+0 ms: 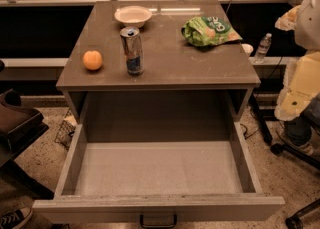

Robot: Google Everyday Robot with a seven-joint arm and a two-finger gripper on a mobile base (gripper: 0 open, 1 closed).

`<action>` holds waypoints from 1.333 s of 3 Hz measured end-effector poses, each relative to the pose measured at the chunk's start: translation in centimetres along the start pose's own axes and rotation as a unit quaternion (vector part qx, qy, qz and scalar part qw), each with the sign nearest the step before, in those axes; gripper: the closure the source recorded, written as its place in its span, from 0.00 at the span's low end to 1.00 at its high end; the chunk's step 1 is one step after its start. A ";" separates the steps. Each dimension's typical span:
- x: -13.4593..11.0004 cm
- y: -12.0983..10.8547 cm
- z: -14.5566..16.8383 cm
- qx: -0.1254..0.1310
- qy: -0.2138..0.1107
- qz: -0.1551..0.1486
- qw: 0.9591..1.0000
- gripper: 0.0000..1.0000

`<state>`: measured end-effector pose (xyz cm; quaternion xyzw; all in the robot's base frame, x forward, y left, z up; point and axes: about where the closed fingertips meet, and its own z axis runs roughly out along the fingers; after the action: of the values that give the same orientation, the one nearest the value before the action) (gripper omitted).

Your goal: Place green rice chip bag into top drawer

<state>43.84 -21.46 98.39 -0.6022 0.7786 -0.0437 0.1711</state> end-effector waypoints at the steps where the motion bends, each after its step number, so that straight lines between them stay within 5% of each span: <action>1: 0.0 0.0 0.0 0.000 0.000 0.000 1.000 0.00; 2: -0.7 -1.1 0.3 0.014 -0.019 -0.012 1.000 0.00; 3: -2.2 -4.7 1.5 0.039 -0.059 -0.048 0.996 0.00; 4: -4.0 -9.7 2.9 0.058 -0.097 -0.131 0.985 0.00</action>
Offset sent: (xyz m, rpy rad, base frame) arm 0.0336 0.0090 -0.0017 0.0571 -0.0872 0.0720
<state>54.56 -19.82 99.17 -0.6896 0.6687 -0.0523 0.2731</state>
